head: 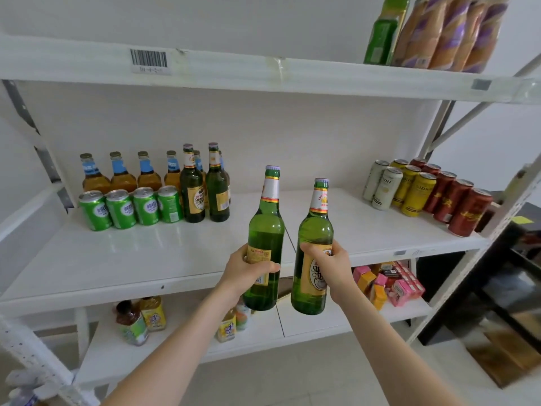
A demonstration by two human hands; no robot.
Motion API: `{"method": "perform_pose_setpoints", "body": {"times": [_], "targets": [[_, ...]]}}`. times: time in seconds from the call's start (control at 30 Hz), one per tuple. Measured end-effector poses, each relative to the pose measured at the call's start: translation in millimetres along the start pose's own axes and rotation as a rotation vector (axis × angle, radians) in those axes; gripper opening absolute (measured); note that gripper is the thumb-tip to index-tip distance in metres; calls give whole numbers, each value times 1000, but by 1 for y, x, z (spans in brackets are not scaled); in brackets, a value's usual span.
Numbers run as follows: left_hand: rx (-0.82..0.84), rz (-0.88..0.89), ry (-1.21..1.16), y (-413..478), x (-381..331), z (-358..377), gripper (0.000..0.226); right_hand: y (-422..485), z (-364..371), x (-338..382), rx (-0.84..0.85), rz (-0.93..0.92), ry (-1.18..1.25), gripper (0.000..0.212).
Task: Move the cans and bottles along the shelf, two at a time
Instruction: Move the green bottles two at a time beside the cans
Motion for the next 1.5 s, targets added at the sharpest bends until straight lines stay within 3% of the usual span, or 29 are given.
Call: {"method": "perform_pose_setpoints", "body": {"times": [0.47,0.77,0.9,1.1,1.5], "targets": [[35,-27,1,123,-8,138,44,116,-137,-7,-103,18,4,26],[-8,-40,2,168,-4,248,41,187,-234,-11,-18,27,-39,24],[-59,-52,-22,185,-2,283,42,221,-266,-10,47,24,-45,35],[-98,-53,13,222,-6,301,44,281,-277,-12,127,29,-16,27],[-117,-9,60,314,-18,296,51,388,-245,-15,165,12,-22,37]]}}
Point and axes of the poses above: each hand's wrist, its own y-axis towards the middle knuckle, its own z-axis out of the palm, x = y × z, the point moved 4 cm from there along y, towards the middle knuckle, and after that the axes turned 1 degree about -y, right-handed, at the moved point
